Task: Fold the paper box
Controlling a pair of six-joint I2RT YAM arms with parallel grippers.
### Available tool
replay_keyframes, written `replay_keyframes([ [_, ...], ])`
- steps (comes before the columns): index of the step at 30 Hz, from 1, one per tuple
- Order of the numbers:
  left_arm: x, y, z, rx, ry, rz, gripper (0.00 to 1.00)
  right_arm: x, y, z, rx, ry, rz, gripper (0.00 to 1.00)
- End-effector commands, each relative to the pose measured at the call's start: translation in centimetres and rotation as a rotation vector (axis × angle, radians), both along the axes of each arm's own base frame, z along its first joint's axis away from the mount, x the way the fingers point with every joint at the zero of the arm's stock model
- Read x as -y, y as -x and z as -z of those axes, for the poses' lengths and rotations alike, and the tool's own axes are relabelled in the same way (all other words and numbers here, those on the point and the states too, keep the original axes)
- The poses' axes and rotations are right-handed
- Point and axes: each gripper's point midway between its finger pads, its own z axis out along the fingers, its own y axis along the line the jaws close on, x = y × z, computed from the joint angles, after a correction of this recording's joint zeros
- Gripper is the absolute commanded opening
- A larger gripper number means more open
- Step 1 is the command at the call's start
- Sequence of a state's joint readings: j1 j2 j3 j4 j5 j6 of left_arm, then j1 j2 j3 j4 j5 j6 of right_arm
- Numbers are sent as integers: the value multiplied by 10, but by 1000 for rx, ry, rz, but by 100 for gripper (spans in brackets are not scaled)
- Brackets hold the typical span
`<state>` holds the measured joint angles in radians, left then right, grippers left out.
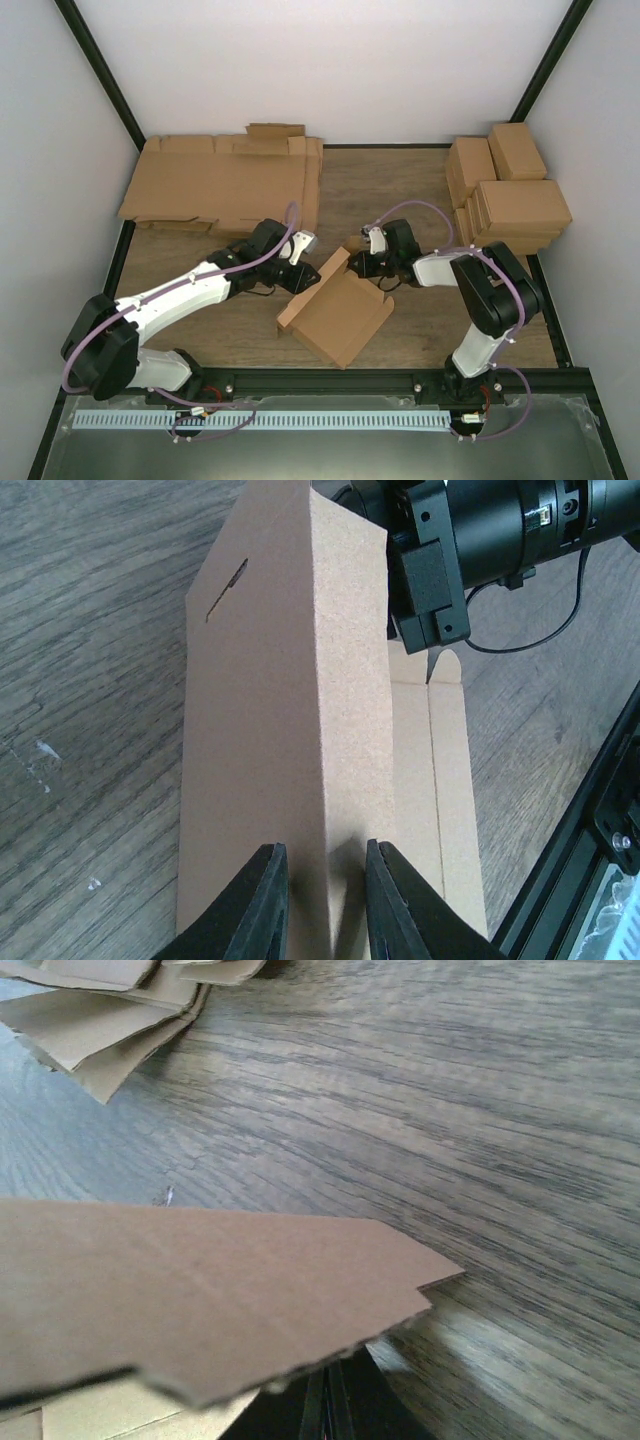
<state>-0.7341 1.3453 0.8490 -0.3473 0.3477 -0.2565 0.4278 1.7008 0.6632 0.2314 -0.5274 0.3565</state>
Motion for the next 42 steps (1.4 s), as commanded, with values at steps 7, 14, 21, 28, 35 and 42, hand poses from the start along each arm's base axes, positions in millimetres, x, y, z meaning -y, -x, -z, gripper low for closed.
replay_keyframes([
  [7,-7,1,24,-36,-83,-5,24,-21,20,-25,56,-101,-168,1],
  [14,-9,2,27,-38,-89,-6,23,-23,26,-22,38,-114,-199,1],
  [21,-6,4,17,-39,-44,2,24,-13,22,-26,86,-65,-142,1],
  [28,-10,2,21,-36,-70,-13,24,12,5,-42,211,39,-7,4],
  [35,-15,-1,19,-26,-79,-33,24,28,-8,-56,322,92,83,35],
  [42,-16,-6,10,-15,-80,-36,24,24,-20,-65,413,89,60,56],
])
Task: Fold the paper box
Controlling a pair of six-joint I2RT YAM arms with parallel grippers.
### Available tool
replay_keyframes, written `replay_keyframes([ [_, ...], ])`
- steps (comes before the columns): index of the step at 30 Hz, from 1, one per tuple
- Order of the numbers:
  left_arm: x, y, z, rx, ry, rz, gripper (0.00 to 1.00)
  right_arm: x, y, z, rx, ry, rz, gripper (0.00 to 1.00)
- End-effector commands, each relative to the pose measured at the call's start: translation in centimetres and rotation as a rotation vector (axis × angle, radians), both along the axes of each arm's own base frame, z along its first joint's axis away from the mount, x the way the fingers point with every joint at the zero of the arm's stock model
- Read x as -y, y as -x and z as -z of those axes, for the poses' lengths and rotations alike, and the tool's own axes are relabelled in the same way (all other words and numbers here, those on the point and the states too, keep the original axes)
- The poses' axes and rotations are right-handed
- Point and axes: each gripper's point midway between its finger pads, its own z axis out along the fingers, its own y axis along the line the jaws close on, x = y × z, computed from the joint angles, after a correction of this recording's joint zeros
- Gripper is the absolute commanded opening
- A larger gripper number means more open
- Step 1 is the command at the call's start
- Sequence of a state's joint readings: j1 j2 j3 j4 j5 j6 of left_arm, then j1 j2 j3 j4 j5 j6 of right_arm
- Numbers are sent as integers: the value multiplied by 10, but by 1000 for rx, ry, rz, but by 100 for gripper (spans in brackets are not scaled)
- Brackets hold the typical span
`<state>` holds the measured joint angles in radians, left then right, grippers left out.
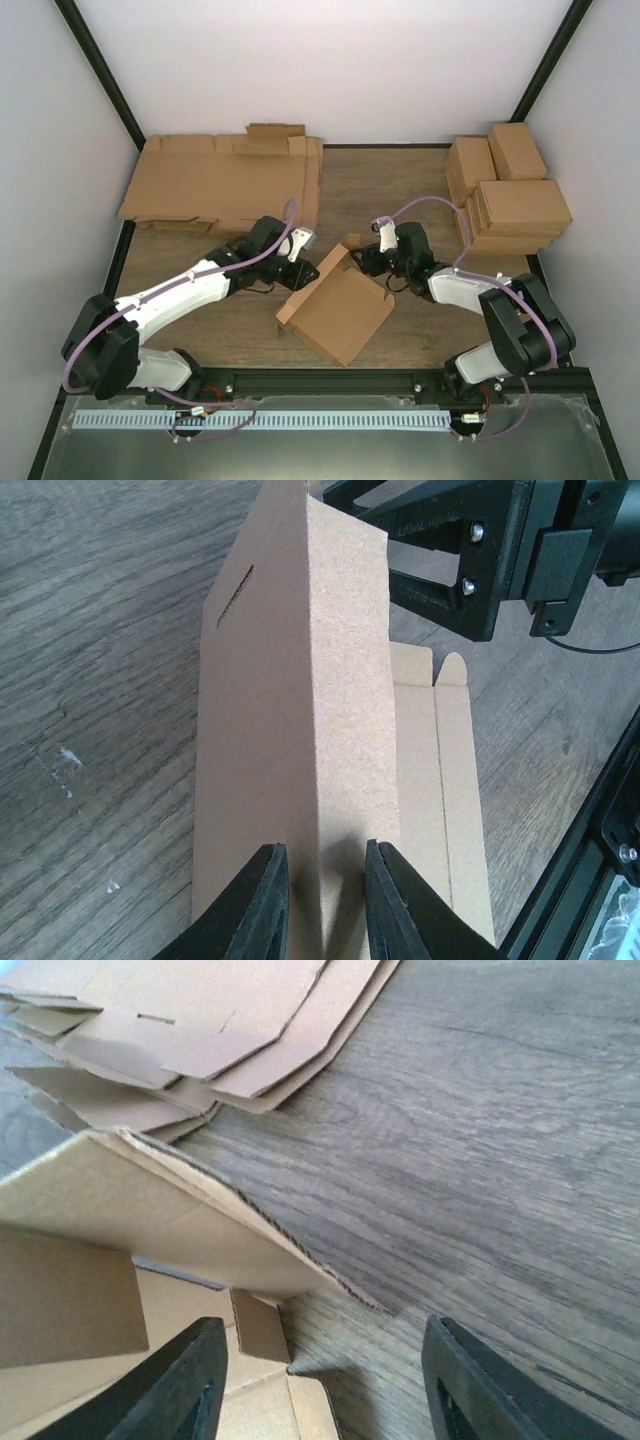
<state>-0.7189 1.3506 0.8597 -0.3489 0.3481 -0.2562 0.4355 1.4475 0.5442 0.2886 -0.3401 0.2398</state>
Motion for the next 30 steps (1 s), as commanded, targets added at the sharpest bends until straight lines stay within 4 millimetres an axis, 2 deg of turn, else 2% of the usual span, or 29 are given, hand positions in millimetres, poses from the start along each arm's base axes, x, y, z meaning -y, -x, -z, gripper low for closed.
replay_keyframes([
  [1,-14,0,11,-16,-82,-19,24,-4,-16,-18,127,3,-22,59],
  [4,-14,-1,11,-15,-83,-16,24,-9,-17,-25,167,-18,-67,62],
  [7,-13,0,13,-20,-85,-11,24,-15,-20,-25,168,-27,-104,61],
  [10,-13,0,13,-21,-88,-9,24,-22,-21,-23,149,-38,-135,50],
  [16,-15,0,12,-14,-94,-14,24,-21,-17,-22,133,-42,-135,29],
  [23,-16,0,14,-17,-99,-14,24,-21,-8,-33,132,-55,-134,2],
  [30,-13,2,15,-30,-89,2,24,-28,2,-53,147,-50,-135,1],
])
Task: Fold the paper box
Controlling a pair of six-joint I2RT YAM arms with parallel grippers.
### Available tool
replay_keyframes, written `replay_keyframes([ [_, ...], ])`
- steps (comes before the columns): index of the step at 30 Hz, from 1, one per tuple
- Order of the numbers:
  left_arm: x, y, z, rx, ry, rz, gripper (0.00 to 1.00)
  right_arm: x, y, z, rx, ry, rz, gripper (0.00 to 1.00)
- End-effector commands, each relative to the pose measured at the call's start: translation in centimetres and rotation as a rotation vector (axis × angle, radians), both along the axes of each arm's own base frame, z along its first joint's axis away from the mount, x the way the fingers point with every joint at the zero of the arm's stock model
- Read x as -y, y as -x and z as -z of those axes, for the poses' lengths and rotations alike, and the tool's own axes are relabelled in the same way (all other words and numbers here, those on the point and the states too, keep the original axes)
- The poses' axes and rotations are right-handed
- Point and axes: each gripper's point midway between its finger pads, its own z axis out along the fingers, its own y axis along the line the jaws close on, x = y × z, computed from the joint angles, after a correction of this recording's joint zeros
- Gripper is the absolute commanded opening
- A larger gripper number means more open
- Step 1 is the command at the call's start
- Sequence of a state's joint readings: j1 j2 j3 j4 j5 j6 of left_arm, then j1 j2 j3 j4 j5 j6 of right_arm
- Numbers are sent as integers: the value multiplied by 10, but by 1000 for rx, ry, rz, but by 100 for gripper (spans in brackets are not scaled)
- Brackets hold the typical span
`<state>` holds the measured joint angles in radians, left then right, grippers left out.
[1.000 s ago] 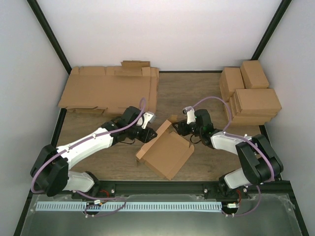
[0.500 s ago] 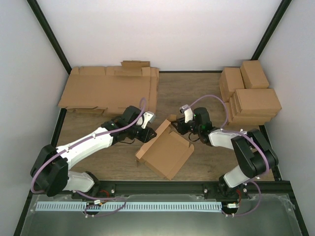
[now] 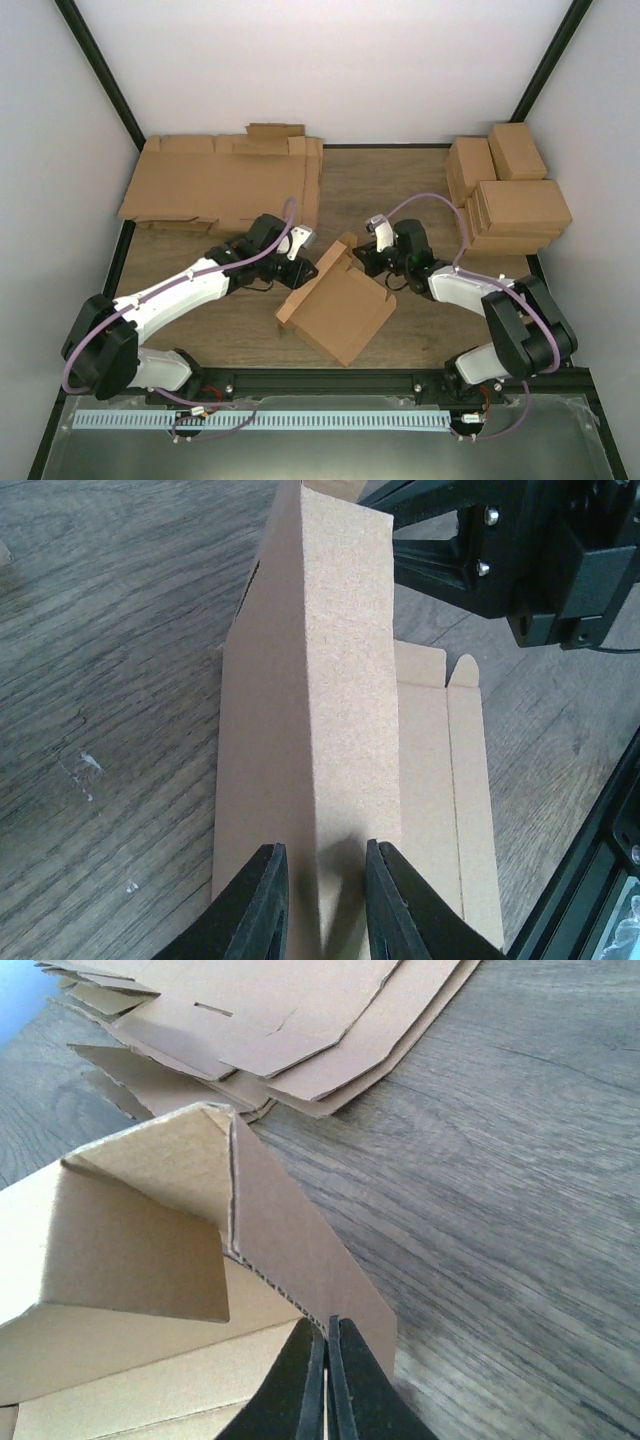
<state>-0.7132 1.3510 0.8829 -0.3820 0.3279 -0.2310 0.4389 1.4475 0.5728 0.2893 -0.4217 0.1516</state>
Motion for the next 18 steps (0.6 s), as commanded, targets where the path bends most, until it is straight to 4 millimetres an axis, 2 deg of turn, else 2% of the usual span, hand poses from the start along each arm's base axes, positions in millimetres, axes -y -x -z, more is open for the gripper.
replay_keyframes([
  [1,-9,6,18,-50,-64,2,24,-14,1,-41,76,-47,-16,1],
  [12,-1,7,21,-72,-42,6,24,-39,14,-51,-32,-99,29,1],
  [18,-3,8,23,-75,-50,3,24,-37,14,-42,-97,-94,92,1],
])
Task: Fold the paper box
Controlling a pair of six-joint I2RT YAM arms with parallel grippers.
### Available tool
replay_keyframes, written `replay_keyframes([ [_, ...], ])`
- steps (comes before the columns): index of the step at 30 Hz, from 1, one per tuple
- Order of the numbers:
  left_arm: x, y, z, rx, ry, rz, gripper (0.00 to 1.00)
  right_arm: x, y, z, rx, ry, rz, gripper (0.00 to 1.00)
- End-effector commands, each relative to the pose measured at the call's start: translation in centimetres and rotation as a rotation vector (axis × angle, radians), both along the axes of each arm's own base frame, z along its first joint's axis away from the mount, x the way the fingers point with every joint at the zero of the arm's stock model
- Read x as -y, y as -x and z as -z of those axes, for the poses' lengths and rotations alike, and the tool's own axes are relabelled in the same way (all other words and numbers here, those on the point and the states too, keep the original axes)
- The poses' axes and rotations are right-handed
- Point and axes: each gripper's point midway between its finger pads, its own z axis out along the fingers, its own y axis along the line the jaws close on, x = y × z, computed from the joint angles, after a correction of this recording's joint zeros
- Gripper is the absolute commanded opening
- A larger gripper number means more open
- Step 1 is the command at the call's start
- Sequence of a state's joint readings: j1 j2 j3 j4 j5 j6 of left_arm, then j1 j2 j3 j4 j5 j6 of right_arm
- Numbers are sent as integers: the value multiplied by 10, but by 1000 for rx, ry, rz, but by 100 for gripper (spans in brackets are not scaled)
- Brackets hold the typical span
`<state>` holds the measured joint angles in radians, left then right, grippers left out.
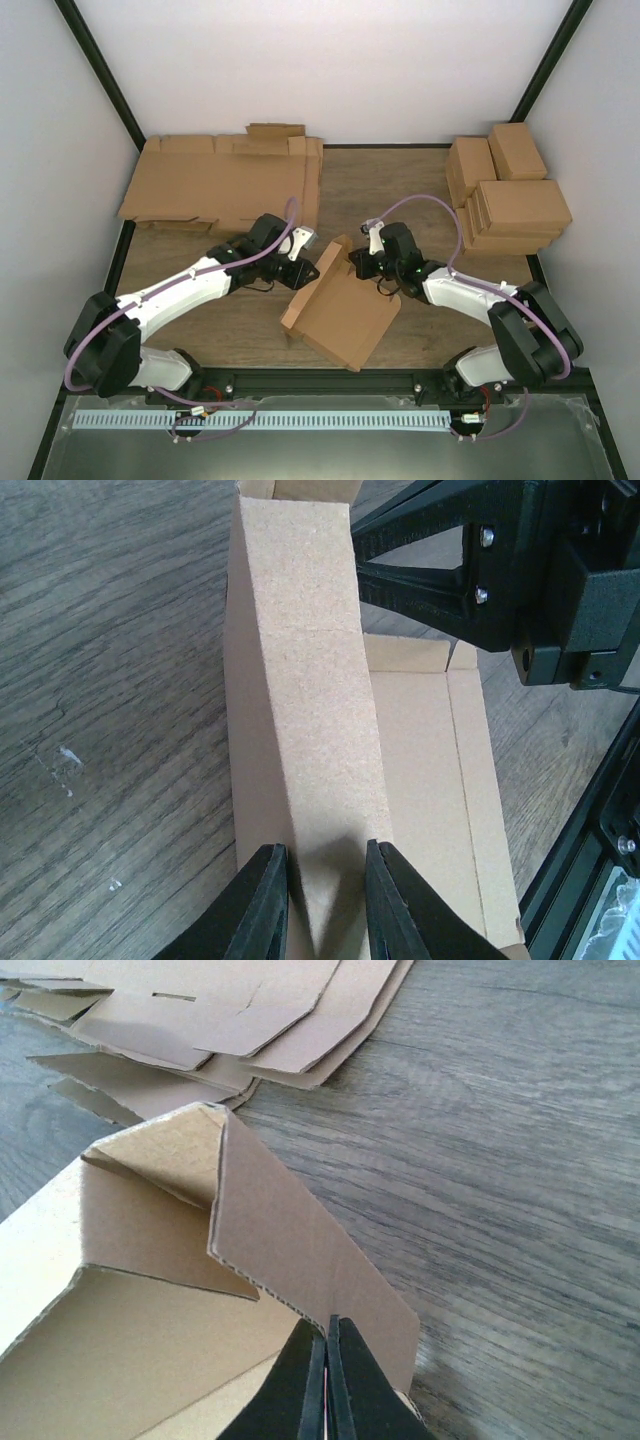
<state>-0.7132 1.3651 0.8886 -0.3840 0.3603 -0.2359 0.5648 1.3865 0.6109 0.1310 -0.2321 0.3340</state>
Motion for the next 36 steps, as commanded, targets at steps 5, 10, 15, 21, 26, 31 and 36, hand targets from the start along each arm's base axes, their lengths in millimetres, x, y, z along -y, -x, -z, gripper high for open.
replay_keyframes([
  [5,-6,5,25,-55,-66,-14,24,-33,0,-44,31,-135,-32,1],
  [10,-7,2,23,-48,-67,-39,24,-31,-3,-50,17,-161,11,1],
  [15,-7,-1,19,-42,-55,-62,24,-29,-2,-46,-34,-194,83,1],
  [21,-5,-3,21,-47,-52,-68,23,-38,0,-40,-57,-186,129,1],
  [26,-8,-3,22,-43,-63,-80,23,-43,1,-36,-68,-189,177,1],
  [31,-11,-3,22,-37,-71,-84,23,-43,3,-27,-101,-191,222,1],
  [36,-12,-5,22,-29,-78,-81,23,-46,4,-20,-144,-206,230,1],
])
